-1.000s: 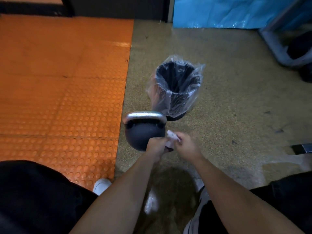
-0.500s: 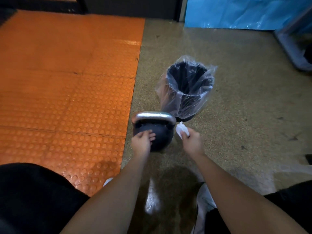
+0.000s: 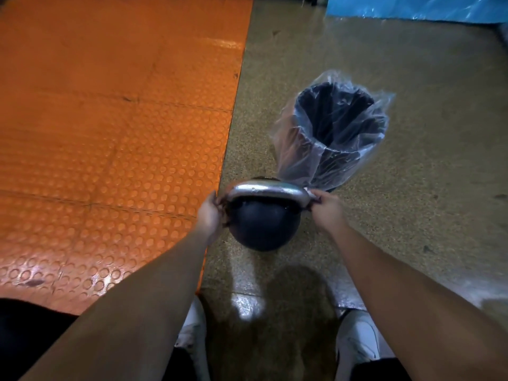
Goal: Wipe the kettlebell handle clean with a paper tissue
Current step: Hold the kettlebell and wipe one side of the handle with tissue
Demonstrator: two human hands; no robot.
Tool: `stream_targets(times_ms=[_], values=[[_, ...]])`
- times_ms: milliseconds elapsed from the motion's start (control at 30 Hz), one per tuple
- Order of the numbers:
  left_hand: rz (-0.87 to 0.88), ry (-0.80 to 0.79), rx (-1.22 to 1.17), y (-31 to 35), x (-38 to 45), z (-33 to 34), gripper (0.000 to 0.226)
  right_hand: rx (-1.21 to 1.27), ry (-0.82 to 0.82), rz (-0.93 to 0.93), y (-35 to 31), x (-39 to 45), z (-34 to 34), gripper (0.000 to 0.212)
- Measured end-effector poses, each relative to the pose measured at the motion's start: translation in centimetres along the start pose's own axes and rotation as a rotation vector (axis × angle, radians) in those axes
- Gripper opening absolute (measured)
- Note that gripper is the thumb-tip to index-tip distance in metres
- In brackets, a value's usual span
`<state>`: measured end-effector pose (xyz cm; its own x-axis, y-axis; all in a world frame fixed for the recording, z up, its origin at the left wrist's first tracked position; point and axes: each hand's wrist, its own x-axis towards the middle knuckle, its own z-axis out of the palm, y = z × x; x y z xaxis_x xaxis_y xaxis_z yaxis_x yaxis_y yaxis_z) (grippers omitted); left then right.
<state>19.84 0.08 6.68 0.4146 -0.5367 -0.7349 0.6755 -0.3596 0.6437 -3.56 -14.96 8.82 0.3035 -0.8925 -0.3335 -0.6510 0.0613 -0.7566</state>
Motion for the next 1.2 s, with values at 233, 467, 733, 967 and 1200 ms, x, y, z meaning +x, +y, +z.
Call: stream_targets(times_ms=[233,467,733,967,1200], values=[[0.091,0.076,0.019,-2.0,0.2,0.5,0.035,0.036,-0.122,-0.149,-0.1,0.5,-1.2,0.026],[0.154,0.092,0.113,-2.5,0.4,0.5,0.027,0.076,-0.073,-0.129,0.8,0.7,-0.2,0.032],[0.158,0.076,0.117,-2.6,0.0,0.8,0.034,0.077,-0.055,-0.132,1.2,-0.4,0.0,0.03],[0.169,0.081,0.194,-2.9,0.7,0.0,0.036,0.075,-0.011,-0.118,0.5,-0.9,-0.5,0.034],[0.144,0.096,0.187,-3.0,1.0,0.2,0.034,0.227,0.02,-0.069,0.2,-1.0,0.5,0.04]])
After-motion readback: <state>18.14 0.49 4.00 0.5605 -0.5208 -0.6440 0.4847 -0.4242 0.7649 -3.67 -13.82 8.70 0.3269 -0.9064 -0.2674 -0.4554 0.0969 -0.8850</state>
